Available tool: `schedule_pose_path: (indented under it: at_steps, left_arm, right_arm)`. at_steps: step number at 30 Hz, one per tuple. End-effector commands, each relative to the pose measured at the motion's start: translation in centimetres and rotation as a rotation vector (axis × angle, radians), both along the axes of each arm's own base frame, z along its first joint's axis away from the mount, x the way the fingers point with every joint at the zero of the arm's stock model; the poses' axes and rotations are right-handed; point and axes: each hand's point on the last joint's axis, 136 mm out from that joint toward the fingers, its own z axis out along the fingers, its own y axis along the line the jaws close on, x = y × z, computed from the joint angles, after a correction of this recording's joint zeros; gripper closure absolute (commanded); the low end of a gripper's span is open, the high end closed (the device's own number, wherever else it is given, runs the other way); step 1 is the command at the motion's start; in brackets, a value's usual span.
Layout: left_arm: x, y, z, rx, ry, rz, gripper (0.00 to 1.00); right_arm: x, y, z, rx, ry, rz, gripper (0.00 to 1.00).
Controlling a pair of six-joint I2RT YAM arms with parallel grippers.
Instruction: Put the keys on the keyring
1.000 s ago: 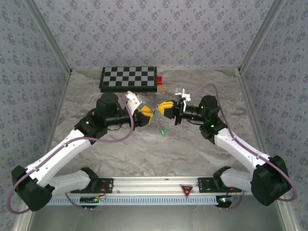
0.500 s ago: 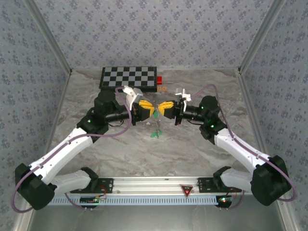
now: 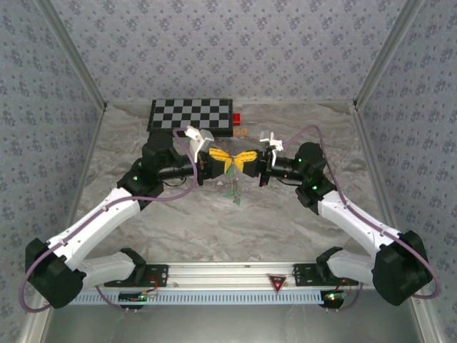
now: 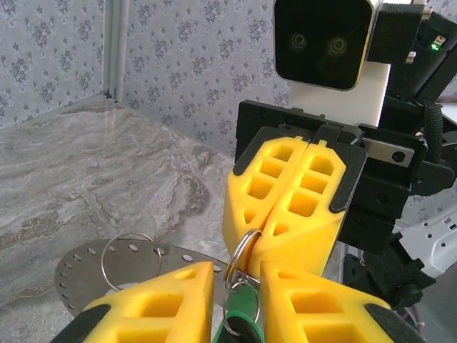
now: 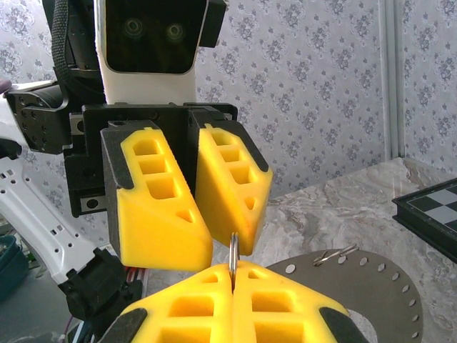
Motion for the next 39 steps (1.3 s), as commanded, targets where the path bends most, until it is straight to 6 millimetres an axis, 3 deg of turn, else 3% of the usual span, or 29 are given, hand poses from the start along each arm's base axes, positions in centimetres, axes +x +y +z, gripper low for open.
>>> schedule_pose_path:
  at_steps: [1, 14, 20, 39]
  left_arm:
    - [-0.3, -0.3, 2.1, -0.044, -0.038, -0.031, 0.77]
    - [-1.1, -0.7, 2.3, -0.056, -0.044, -0.087, 0.85]
    - [-1.2, -0.8, 2.5, -0.054, -0.052, -0.098, 1.0]
    - [-1.3, -0.7, 3.2, -0.065, -0.067, -0.092, 1.0]
  right_arm:
    - [-0.9, 0.0, 1.5, 0.03, -0.055, 0.028, 1.0]
    - [-0.9, 0.1, 1.4, 0.027, -0.052, 0.029, 1.0]
    - [-0.9, 0.1, 1.3, 0.022, -0.049, 0.03, 1.0]
    - [-0.9, 0.2, 1.0, 0.015, -0.039, 0.036, 1.0]
